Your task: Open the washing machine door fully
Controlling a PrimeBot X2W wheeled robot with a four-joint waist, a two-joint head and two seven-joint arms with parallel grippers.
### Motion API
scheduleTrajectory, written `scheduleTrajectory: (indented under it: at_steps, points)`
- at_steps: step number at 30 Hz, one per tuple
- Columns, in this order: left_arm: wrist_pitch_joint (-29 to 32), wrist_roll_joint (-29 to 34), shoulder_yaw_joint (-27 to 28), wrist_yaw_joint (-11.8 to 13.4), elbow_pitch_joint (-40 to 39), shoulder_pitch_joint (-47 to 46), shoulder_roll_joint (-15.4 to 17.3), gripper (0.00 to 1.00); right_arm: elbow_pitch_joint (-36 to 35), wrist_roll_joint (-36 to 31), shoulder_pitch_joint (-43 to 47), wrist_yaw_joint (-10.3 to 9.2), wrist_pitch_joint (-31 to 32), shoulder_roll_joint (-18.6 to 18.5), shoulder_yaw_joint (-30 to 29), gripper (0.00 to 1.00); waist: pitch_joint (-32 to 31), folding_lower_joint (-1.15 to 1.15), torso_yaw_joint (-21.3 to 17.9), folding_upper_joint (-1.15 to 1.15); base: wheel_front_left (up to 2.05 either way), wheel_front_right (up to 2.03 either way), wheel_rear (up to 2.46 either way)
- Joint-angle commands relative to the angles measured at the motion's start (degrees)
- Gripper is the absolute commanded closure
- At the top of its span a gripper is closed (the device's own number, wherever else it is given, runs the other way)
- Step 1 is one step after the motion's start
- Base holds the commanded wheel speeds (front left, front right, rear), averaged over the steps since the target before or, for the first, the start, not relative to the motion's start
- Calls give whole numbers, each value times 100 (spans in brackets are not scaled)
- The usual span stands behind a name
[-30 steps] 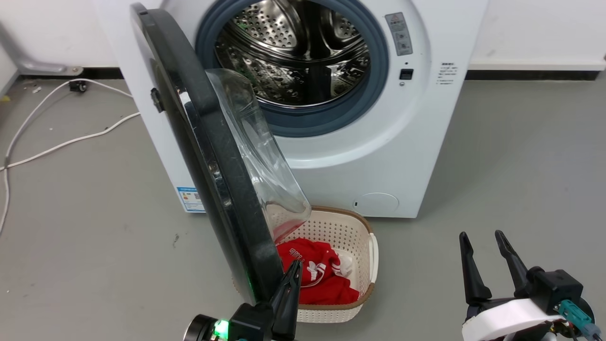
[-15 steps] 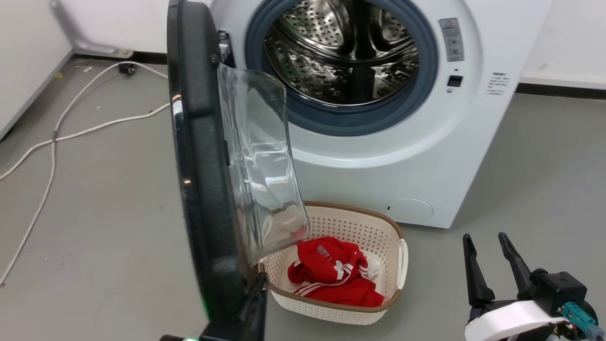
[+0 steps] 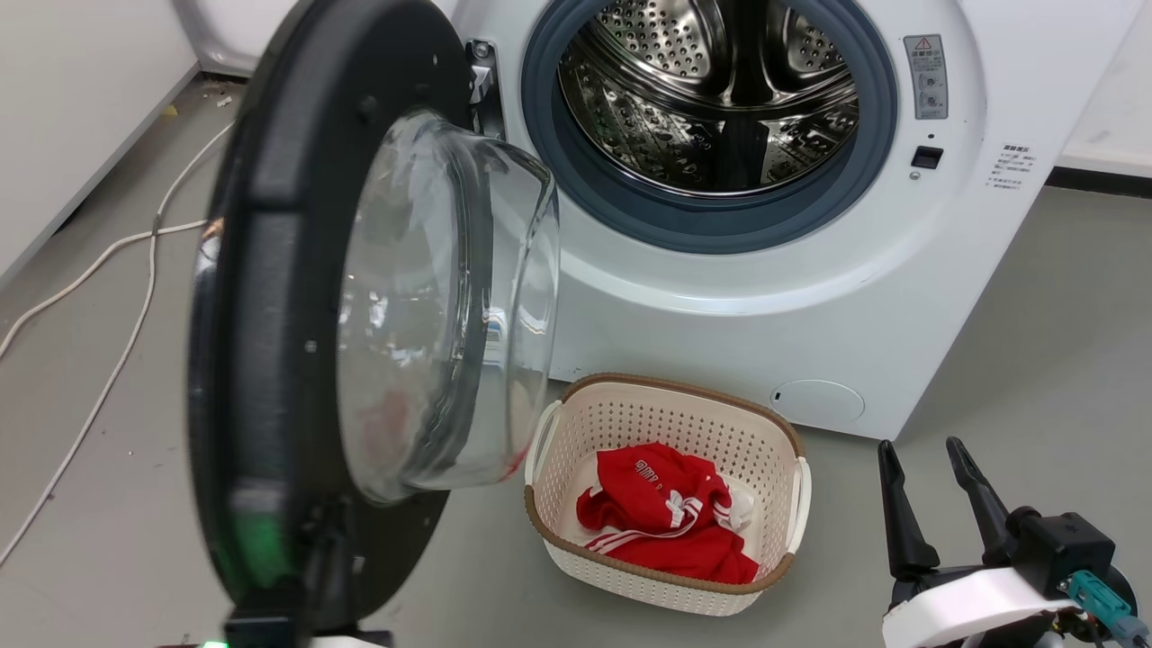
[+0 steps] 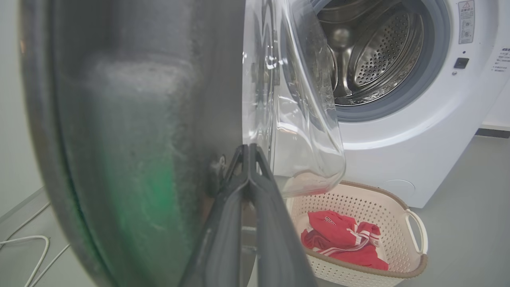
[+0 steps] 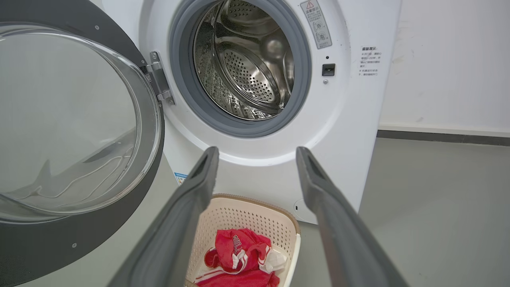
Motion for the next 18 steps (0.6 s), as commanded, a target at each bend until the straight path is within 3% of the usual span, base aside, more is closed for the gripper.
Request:
scheduleTrajectory:
  at_steps: [1,10,18]
  points:
    - [-69,-69,223,81,40,-65,113,100,-43,-7,-10,-2,7,8,6,0,9,-1,13,0,0,0,0]
    - [-319,-676,1286,-34,414,-407,504,100,-161,-61,-73,-2,70,8,39,0,143,-1,-28,0,0,0,0]
    - [-413,-1070,1928,-426,1197,-1089,925,100,-232,-99,-265,-2,99,8,39,0,427,-1,-182,0,0,0,0]
